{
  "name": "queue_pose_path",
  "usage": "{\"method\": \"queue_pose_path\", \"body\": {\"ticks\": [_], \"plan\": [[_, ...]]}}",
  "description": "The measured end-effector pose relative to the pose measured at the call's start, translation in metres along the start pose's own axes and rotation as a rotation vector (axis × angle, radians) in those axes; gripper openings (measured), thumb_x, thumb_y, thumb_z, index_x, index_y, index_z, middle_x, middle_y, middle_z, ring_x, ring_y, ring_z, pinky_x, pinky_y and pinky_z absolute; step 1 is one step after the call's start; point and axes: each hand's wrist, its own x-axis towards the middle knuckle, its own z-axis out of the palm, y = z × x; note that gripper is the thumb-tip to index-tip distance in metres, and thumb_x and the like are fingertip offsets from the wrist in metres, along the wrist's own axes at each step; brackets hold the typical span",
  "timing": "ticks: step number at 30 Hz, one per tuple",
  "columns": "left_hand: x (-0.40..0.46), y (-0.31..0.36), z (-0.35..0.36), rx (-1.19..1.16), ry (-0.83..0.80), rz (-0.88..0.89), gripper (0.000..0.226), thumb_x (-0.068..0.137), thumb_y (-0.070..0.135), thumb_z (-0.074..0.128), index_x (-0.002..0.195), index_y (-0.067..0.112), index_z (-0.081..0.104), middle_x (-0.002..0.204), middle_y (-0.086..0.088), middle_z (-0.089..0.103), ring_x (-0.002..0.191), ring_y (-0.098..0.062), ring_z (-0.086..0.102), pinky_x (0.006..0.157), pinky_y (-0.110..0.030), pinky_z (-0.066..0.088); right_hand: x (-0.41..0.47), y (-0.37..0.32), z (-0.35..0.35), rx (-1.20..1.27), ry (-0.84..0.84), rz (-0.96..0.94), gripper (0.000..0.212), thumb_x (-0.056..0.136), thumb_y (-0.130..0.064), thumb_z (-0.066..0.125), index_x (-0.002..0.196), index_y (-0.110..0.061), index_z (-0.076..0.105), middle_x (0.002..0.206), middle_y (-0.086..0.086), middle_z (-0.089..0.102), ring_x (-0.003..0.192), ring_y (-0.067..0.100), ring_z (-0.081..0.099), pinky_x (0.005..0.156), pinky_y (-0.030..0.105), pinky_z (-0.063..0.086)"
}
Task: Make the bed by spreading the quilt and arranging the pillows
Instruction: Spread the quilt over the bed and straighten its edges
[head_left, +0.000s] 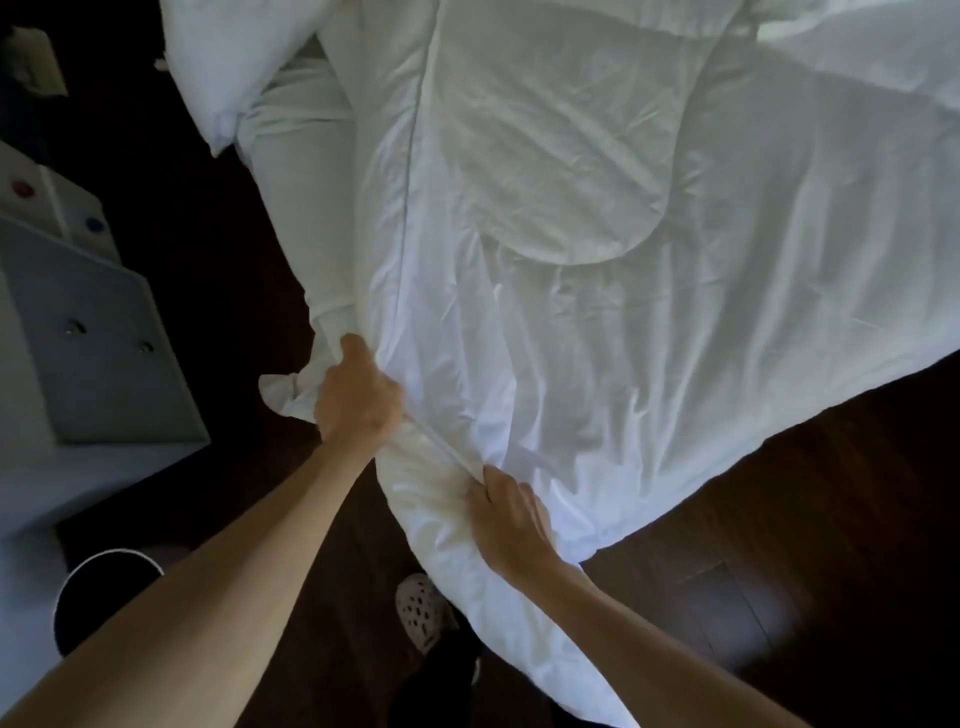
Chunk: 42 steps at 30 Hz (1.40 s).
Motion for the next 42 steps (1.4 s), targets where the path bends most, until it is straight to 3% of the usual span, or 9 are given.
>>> {"method": "queue_pose_path", "body": {"ticks": [5, 11, 17, 22, 25, 29, 33, 36, 42], "plan": [[-0.001, -0.082, -0.013, 0.13, 0.013, 0.127, 0.036, 0.096, 0.014, 0.047, 0.127, 0.003, 0.034, 0.088, -0.012, 0.053, 0.074, -0.034, 0.055, 0.058, -0.041, 0.04, -0.014, -0.026, 0.047, -0.287, -0.04, -0.042, 0.065, 0.074, -0.082, 0.045, 0.1, -0.022, 0.05, 0.095, 0.003, 0.063, 0.087, 0.03, 0.059, 0.075, 0.041, 0.043], [-0.029, -0.196, -0.013, 0.286, -0.307, 0.008, 0.035, 0.094, 0.024, 0.044, 0.121, 0.01, 0.027, 0.086, -0.01, 0.058, 0.071, -0.033, 0.061, 0.065, -0.042, 0.052, -0.032, -0.017, 0.122, -0.563, -0.062, -0.088, 0.068, 0.078, -0.063, 0.068, 0.122, -0.014, 0.05, 0.12, 0.008, 0.063, 0.112, 0.032, 0.061, 0.095, 0.041, 0.046], [0.0, -0.224, -0.061, 0.323, -0.293, 0.044, 0.019, 0.096, 0.025, 0.041, 0.107, 0.009, 0.039, 0.085, -0.008, 0.061, 0.061, -0.026, 0.066, 0.062, -0.039, 0.055, -0.043, -0.025, 0.149, -0.621, 0.219, -0.09, 0.052, 0.019, -0.018, 0.095, 0.056, -0.024, 0.06, 0.048, -0.003, 0.051, 0.036, 0.014, 0.052, 0.037, 0.028, 0.043], [0.034, -0.204, -0.068, 0.503, -0.029, 0.681, 0.076, 0.087, 0.044, 0.065, 0.145, 0.005, 0.035, 0.139, -0.021, 0.048, 0.119, -0.037, 0.055, 0.092, -0.048, 0.05, -0.045, -0.012, 0.171, -0.438, 0.461, -0.079, 0.037, 0.038, -0.007, 0.085, 0.06, -0.019, 0.058, 0.054, -0.003, 0.051, 0.043, 0.019, 0.052, 0.04, 0.032, 0.045], [0.049, -0.188, -0.068, 0.672, -0.149, 1.233, 0.089, 0.087, 0.076, 0.042, 0.151, 0.014, 0.038, 0.161, -0.014, 0.025, 0.149, -0.03, 0.023, 0.117, -0.056, 0.021, -0.044, -0.007, 0.162, -0.286, 0.616, -0.066, 0.007, 0.071, -0.015, 0.051, 0.074, -0.019, 0.056, 0.06, -0.005, 0.052, 0.051, 0.018, 0.054, 0.048, 0.031, 0.045], [0.055, -0.151, -0.074, 0.929, -0.561, 1.287, 0.104, 0.067, 0.1, 0.025, 0.129, 0.023, 0.058, 0.123, 0.006, 0.06, 0.127, -0.011, 0.049, 0.122, -0.043, 0.003, -0.043, -0.008, 0.138, -0.15, 0.76, -0.028, 0.018, 0.078, -0.016, 0.038, 0.077, -0.017, 0.056, 0.06, -0.005, 0.052, 0.055, 0.021, 0.051, 0.055, 0.031, 0.038], [0.076, -0.141, -0.092, 1.084, -0.614, 1.335, 0.095, 0.059, 0.103, 0.022, 0.106, 0.029, 0.059, 0.094, 0.013, 0.055, 0.099, -0.007, 0.055, 0.122, -0.038, 0.004, -0.047, -0.008, 0.11, -0.126, 0.7, -0.016, 0.006, 0.08, -0.015, 0.047, 0.08, -0.017, 0.053, 0.053, -0.002, 0.055, 0.049, 0.021, 0.053, 0.052, 0.029, 0.032], [0.1, -0.161, -0.101, 1.11, -0.447, 1.469, 0.023, 0.067, 0.05, 0.071, 0.071, 0.028, 0.062, 0.065, 0.01, 0.056, 0.068, -0.012, 0.059, 0.114, -0.041, 0.03, -0.049, -0.003, 0.102, -0.151, 0.569, -0.099, 0.012, 0.087, -0.027, 0.037, 0.08, -0.02, 0.043, 0.051, 0.002, 0.056, 0.044, 0.025, 0.052, 0.047, 0.029, 0.029], [0.103, -0.201, -0.086, 1.228, -0.469, 1.363, 0.031, 0.04, 0.011, 0.078, 0.046, 0.026, 0.052, 0.043, 0.004, 0.049, 0.044, -0.02, 0.047, 0.065, -0.033, 0.024, -0.047, -0.004, 0.137, -0.377, 0.283, -0.035, 0.051, 0.092, -0.068, 0.03, 0.096, -0.025, 0.056, 0.09, 0.001, 0.073, 0.087, 0.026, 0.071, 0.067, 0.033, 0.046]]}}
